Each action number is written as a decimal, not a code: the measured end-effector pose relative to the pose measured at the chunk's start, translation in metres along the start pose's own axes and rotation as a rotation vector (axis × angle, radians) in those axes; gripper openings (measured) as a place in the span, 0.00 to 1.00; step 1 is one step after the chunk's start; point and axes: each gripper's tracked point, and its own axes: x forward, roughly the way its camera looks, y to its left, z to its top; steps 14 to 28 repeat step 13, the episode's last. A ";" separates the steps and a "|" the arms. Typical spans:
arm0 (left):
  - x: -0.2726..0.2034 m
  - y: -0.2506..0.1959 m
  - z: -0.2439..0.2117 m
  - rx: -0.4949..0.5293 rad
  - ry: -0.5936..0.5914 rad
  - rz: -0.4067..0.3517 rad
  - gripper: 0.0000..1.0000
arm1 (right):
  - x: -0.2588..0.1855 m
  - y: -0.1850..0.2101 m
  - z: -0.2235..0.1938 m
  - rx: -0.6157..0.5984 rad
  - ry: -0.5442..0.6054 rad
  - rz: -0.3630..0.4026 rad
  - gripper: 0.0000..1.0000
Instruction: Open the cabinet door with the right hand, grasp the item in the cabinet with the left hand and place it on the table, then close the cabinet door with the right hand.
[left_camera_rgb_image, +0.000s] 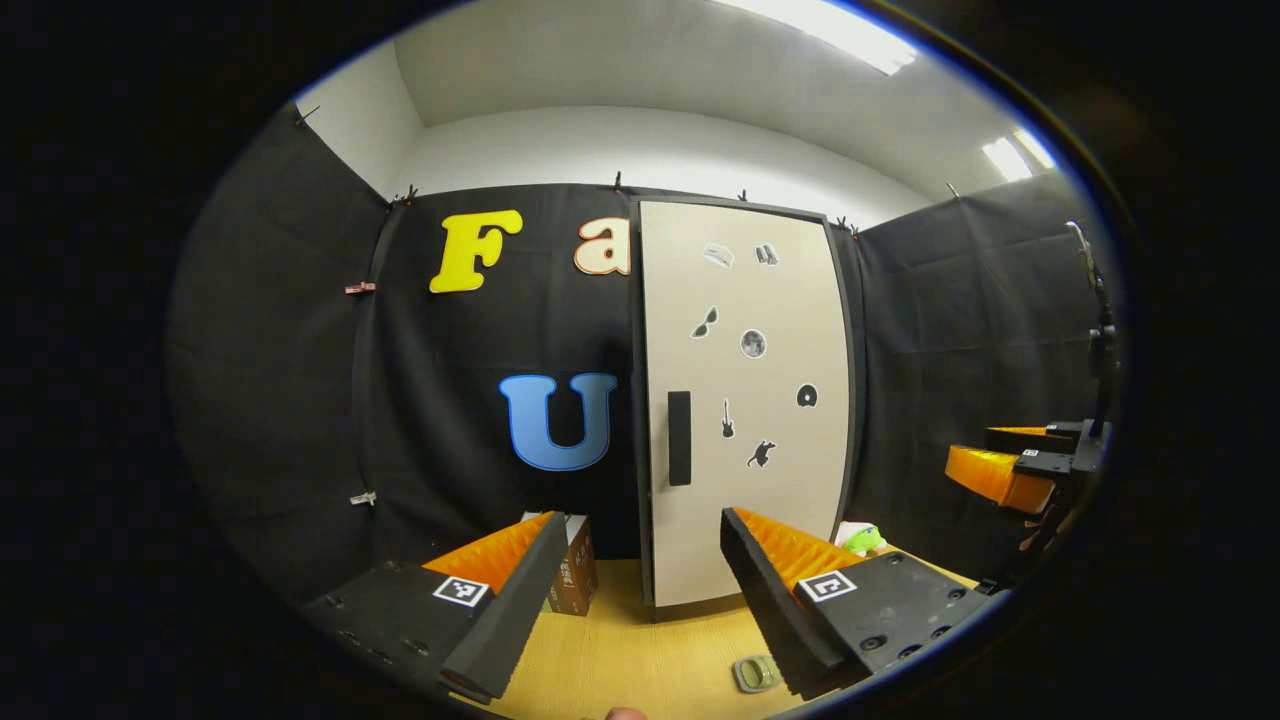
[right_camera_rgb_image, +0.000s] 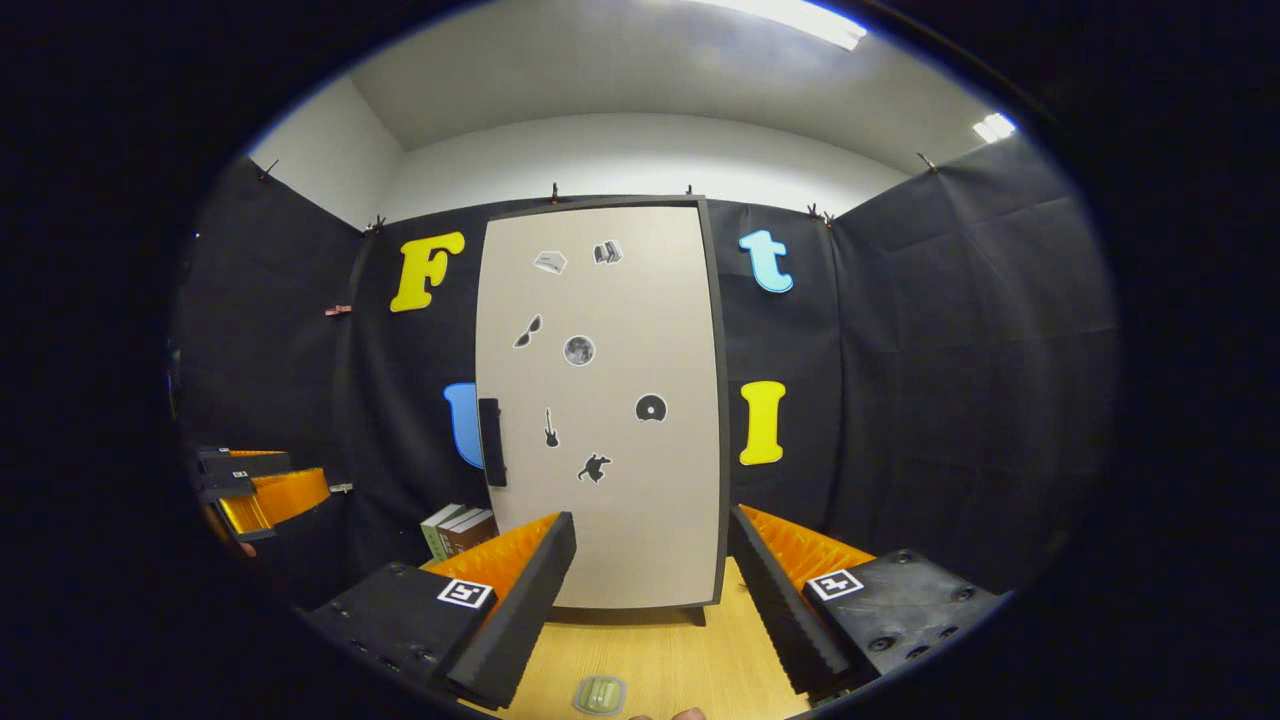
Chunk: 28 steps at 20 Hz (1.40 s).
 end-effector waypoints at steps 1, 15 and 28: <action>0.000 0.000 0.001 0.000 0.000 0.000 0.96 | -0.001 0.000 0.000 0.002 -0.001 0.000 0.98; 0.008 0.001 -0.001 -0.008 -0.010 0.000 0.96 | 0.007 -0.003 0.005 -0.022 -0.017 -0.006 0.98; 0.008 0.001 -0.001 -0.008 -0.010 0.000 0.96 | 0.007 -0.003 0.005 -0.022 -0.017 -0.006 0.98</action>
